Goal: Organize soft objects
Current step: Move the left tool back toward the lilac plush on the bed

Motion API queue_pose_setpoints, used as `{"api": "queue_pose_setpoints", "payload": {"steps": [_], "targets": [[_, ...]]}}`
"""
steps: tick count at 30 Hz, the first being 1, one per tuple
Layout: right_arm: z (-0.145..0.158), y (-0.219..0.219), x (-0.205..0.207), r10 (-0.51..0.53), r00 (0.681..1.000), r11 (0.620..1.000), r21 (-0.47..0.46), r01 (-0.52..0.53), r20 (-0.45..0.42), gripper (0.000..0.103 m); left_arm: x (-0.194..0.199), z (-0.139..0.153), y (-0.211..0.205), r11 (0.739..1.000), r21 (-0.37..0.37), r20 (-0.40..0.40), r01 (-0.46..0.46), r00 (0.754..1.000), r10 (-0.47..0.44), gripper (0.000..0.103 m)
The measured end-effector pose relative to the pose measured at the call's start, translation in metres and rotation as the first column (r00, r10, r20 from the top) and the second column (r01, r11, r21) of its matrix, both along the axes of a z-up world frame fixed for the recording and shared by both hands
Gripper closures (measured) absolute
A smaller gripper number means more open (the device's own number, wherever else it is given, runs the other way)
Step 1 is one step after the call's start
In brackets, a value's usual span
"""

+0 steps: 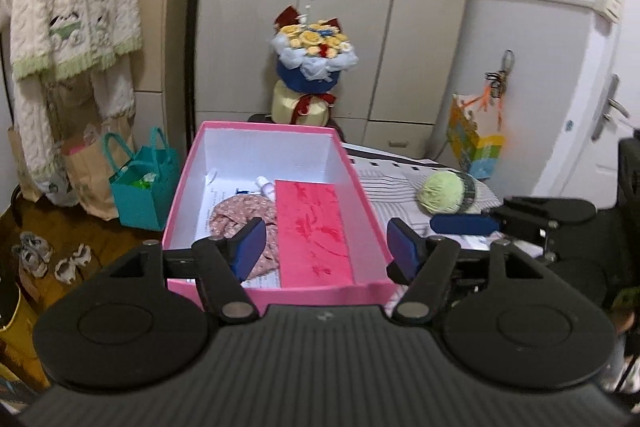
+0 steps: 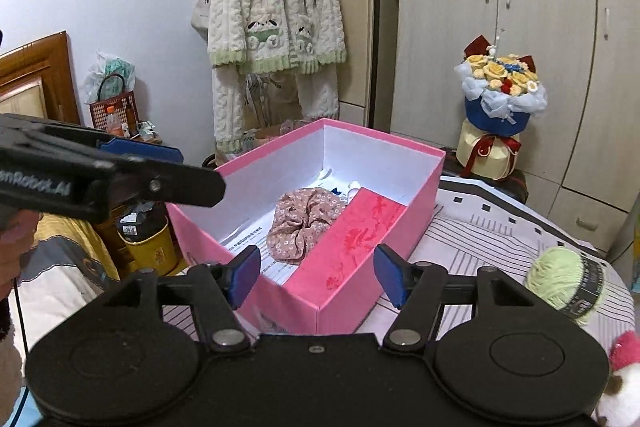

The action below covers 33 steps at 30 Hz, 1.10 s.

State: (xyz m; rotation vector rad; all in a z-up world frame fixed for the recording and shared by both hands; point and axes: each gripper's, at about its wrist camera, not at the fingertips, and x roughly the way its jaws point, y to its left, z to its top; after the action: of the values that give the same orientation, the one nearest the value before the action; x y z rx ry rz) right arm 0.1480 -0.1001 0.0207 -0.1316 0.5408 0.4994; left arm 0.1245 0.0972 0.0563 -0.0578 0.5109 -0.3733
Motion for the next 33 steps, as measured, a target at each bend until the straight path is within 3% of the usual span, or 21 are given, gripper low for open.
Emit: {"api": "queue_pose_setpoints", "payload": {"steps": [11, 14, 15, 22, 33], "targets": [[0.017, -0.026, -0.053, -0.021, 0.999, 0.999, -0.029, 0.022, 0.043, 0.029, -0.048, 0.006, -0.023, 0.993, 0.068, 0.041, 0.1, 0.994, -0.103, 0.024], [0.015, -0.039, -0.068, -0.033, 0.998, 0.999, -0.033, 0.034, 0.056, 0.021, -0.056, -0.002, -0.033, 0.988, 0.09, 0.034, 0.128, 0.991, -0.132, 0.022], [0.013, -0.044, -0.073, -0.038, 0.997, 0.999, -0.034, 0.04, 0.062, 0.016, -0.058, -0.005, -0.037, 0.985, 0.096, 0.028, 0.14, 0.989, -0.144, 0.021], [-0.01, -0.093, -0.101, -0.134, 0.988, 0.991, -0.011, 0.136, 0.08, 0.014, -0.069, -0.021, -0.076, 0.966, 0.122, 0.038, 0.229, 0.971, -0.235, 0.007], [-0.051, -0.163, -0.115, -0.251, 0.967, 0.968, 0.044, 0.249, 0.046, 0.01, -0.056, -0.054, -0.14, 0.925, 0.12, -0.011, 0.361, 0.932, -0.362, 0.004]]}}
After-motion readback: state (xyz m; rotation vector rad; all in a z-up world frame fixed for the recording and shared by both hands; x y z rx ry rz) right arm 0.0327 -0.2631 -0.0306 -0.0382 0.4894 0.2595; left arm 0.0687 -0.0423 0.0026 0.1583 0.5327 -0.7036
